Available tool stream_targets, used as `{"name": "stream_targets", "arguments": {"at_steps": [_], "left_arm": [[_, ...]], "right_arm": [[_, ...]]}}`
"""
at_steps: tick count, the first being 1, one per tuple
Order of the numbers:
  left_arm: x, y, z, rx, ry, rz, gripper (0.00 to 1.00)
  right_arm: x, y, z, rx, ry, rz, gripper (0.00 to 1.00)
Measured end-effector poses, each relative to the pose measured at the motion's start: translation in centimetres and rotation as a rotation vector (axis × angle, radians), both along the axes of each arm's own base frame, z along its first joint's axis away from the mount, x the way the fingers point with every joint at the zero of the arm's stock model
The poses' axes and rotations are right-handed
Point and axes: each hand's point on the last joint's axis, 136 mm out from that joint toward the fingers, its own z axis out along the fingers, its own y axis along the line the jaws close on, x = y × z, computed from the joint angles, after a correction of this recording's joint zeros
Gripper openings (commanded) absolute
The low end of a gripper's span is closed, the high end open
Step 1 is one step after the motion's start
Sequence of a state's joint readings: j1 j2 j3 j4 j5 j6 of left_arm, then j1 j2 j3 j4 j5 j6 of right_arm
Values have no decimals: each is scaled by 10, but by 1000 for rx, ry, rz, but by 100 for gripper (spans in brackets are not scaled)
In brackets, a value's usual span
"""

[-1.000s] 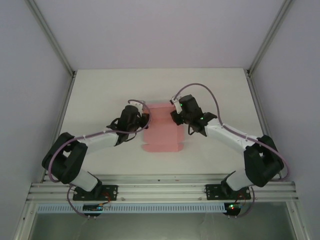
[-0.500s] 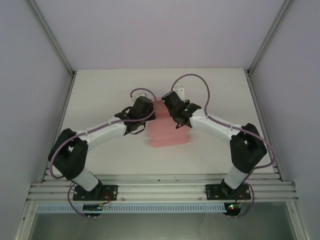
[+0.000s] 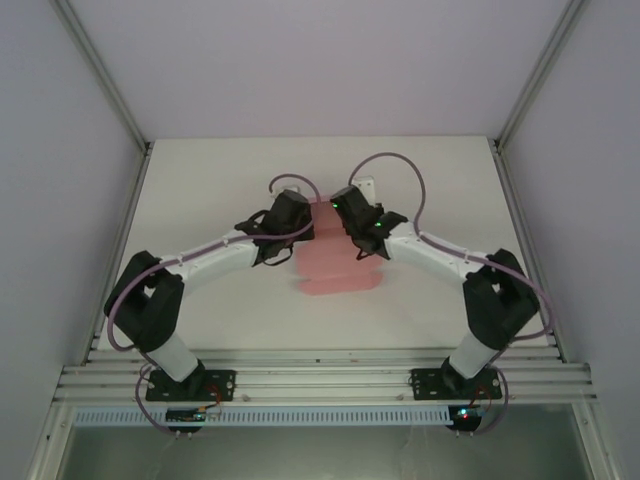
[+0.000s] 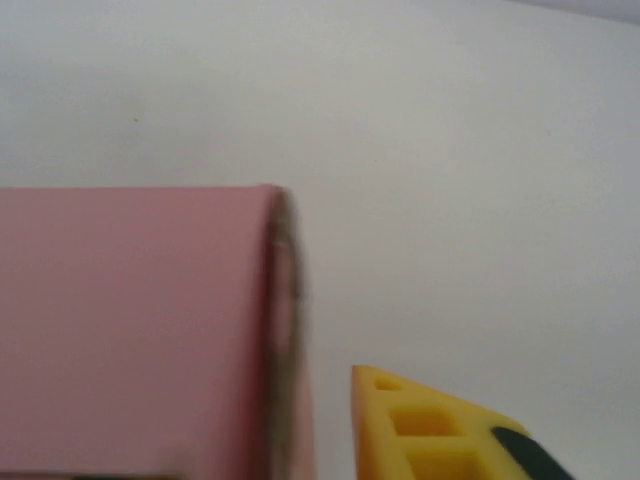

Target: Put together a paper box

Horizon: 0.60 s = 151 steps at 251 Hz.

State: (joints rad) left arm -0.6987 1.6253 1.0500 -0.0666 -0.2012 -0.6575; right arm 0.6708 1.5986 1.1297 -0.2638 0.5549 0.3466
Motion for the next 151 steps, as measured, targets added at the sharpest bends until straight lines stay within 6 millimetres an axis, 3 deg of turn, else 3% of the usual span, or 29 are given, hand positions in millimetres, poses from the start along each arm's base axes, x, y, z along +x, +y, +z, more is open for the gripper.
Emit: {"name": "stream_targets", "arguments": {"at_steps": [16, 32, 57, 100, 130, 151], "left_arm": [[0, 0, -6, -12, -7, -42, 0], [2, 4, -10, -10, -5, -63, 0], [8, 13, -10, 8, -12, -65, 0], [14, 27, -6, 69, 10, -114, 0], [22, 34, 11, 121, 14, -192, 0], [23, 37, 19, 194, 10, -290, 0]], "right_arm": [[-5, -2, -4, 65, 12, 61, 82], [-11, 0, -5, 128, 20, 132, 98], [-21, 13, 5, 229, 5, 252, 99], [-39, 29, 45, 359, -63, 385, 99], [-44, 11, 65, 405, -96, 362, 99], [-51, -11, 62, 412, -90, 304, 99]]}}
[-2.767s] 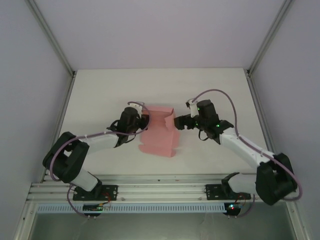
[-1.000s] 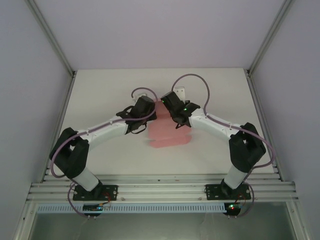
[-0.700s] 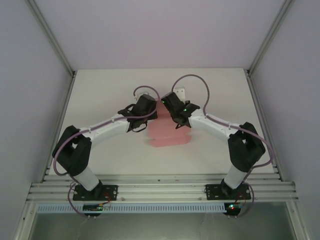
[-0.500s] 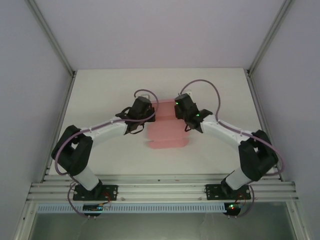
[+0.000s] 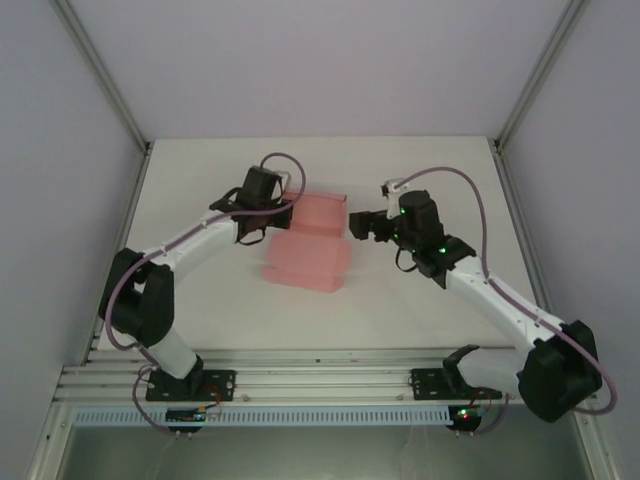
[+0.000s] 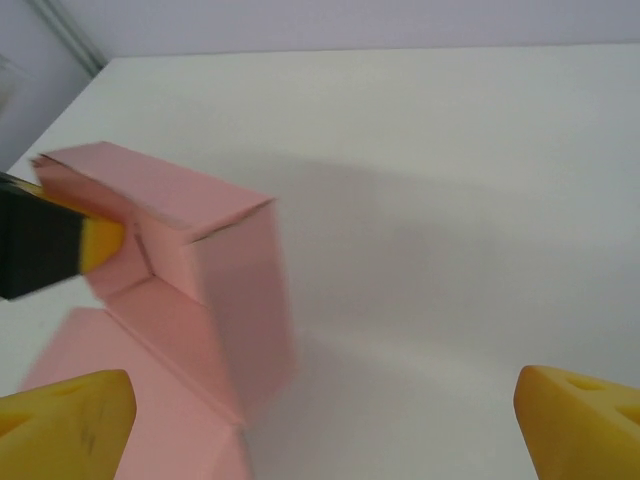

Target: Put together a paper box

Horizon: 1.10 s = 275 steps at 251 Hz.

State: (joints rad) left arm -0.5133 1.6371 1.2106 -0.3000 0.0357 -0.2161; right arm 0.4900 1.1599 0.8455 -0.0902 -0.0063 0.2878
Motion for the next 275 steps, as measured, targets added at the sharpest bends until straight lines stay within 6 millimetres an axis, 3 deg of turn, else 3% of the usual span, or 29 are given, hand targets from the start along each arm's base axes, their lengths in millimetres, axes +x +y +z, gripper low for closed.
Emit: {"name": "stream_targets", "arguments": {"at_steps": [26, 63, 86, 129, 161, 178, 221, 243, 256, 275], "left_arm": [[-12, -3, -3, 133, 14, -182, 0], [-55, -15, -15, 360, 22, -541, 0], [-68, -22, -20, 503, 12, -705, 0], [-45, -30, -33, 771, 33, -824, 0], [-28, -36, -54, 939, 57, -883, 0], [-26, -42, -64, 994, 66, -926, 8], [-16, -62, -80, 1092, 69, -993, 15], [-9, -68, -88, 1114, 74, -1003, 25], [-5, -71, -92, 1123, 76, -1000, 37], [-3, -71, -95, 1128, 83, -999, 47]], "right_arm": [[-12, -30, -21, -18, 62, -77, 99], [-33, -69, -51, -44, 162, -171, 99], [-41, -87, -60, -50, 197, -217, 99], [-50, -106, -69, -57, 248, -274, 99], [-54, -112, -77, -61, 278, -288, 99], [-56, -114, -80, -63, 293, -291, 99], [-61, -116, -88, -62, 317, -293, 99], [-65, -118, -92, -62, 331, -296, 99], [-66, -120, -94, -62, 338, -299, 99], [-68, -121, -96, -59, 343, -302, 99]]}}
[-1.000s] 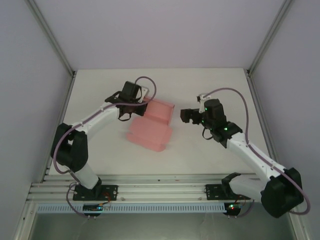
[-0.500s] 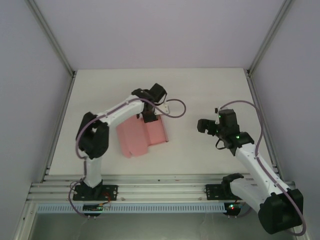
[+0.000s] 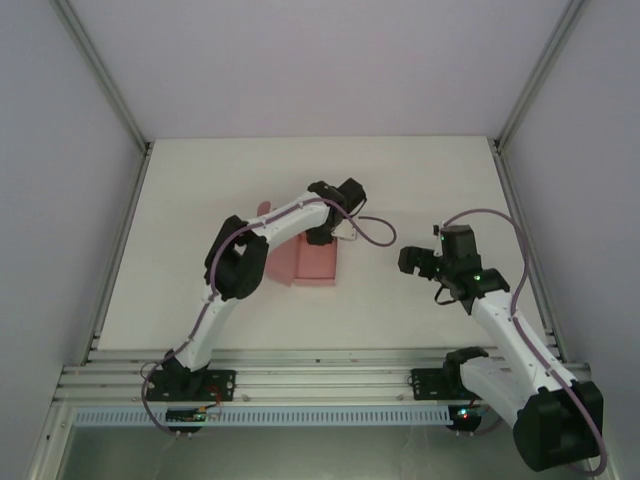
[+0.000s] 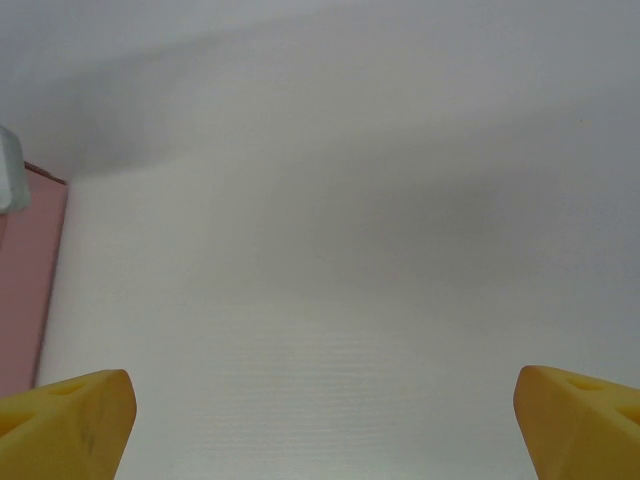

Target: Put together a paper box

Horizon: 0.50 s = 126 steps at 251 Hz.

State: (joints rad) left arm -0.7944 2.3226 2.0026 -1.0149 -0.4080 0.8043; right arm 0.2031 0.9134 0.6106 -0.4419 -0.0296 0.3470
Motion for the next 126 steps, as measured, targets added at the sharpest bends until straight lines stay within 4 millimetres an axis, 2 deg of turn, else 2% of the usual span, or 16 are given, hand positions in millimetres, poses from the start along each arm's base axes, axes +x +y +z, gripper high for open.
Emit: {"name": "stream_targets", "arguments": {"at_steps": [56, 85, 88, 94, 96, 126], "left_arm": [[-1, -5, 11, -43, 4, 5, 59], [-3, -9, 29, -95, -10, 6, 69], [-3, -10, 32, -106, -13, 12, 72], [-4, -11, 37, -124, -18, 12, 96], [-5, -11, 39, -130, -19, 16, 99], [-10, -17, 73, -272, -62, 55, 100]], "right_arm": [[-2, 1, 1, 19, -5, 6, 99], [-1, 5, 3, 37, -8, 23, 99], [-1, 6, 3, 39, -8, 25, 99], [-1, 7, 4, 40, -12, 32, 99], [-1, 7, 4, 42, -14, 34, 99], [5, 16, 10, 49, -52, 100, 99]]}}
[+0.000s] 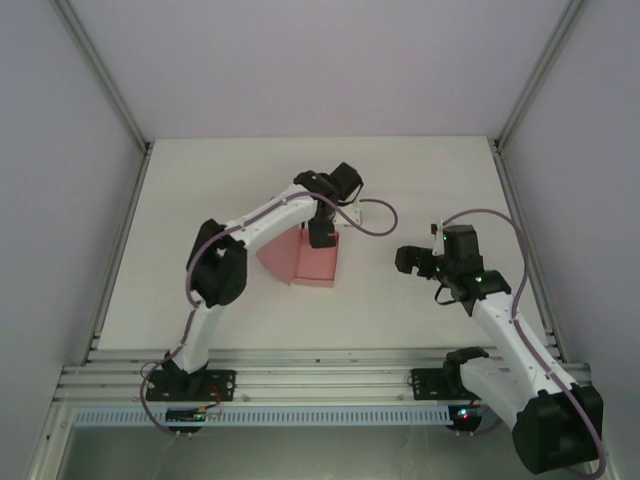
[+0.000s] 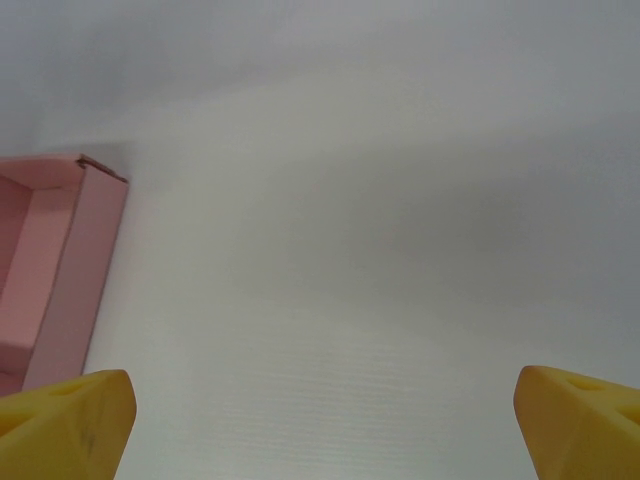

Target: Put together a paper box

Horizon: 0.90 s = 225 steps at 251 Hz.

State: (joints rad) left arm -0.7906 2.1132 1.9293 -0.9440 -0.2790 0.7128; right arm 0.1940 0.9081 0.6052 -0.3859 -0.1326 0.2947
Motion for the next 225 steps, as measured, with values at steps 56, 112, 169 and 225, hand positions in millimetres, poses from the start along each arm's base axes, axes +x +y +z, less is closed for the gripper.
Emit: {"name": "stream_targets", "arguments": {"at_steps": [56, 112, 169, 225], "left_arm": [[-2, 27, 86, -447, -174, 338, 99], [-24, 113, 114, -861, -211, 898, 100], [-60, 217, 51, -931, -195, 1367, 100], [-89, 238, 39, -1027, -183, 1455, 100]], "right_arm": [[18, 34, 4, -2, -8, 205, 99], [64, 115, 13, -111, -20, 559, 99], [107, 196, -15, -275, -1, 872, 95], [125, 238, -63, -339, 93, 1056, 82]]}}
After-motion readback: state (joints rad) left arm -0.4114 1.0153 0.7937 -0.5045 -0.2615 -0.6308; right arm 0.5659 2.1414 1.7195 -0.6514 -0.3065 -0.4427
